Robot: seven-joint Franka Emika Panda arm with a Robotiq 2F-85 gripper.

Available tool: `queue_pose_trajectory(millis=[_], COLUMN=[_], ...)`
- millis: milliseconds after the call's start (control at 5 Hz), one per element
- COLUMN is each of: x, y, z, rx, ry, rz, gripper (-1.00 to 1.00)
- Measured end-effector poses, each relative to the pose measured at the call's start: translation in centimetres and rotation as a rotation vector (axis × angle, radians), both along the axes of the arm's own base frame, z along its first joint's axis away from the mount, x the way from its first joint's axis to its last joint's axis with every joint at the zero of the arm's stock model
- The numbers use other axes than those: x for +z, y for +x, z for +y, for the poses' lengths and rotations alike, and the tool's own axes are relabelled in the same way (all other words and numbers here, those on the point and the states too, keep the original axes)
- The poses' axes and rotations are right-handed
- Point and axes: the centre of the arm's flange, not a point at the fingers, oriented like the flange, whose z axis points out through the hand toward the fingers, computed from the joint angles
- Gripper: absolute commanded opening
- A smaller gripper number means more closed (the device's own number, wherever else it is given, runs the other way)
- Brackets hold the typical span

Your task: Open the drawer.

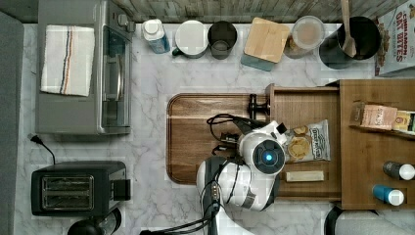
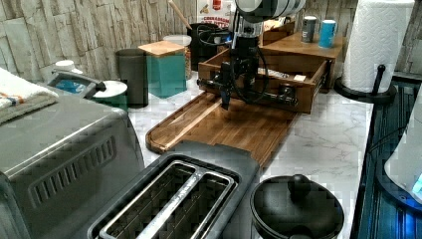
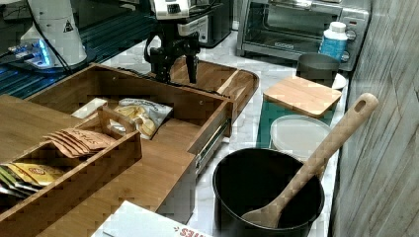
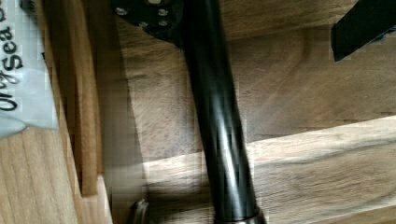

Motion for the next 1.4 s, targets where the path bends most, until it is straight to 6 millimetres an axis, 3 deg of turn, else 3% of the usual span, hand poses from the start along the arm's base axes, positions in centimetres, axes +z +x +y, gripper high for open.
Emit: queue_pose_trajectory(millis=[1400], x=[0.5], y=[0.01], z=[-0.06], rx=[-0.001], ry=[0.008], rz=[0.007], gripper=[1.0])
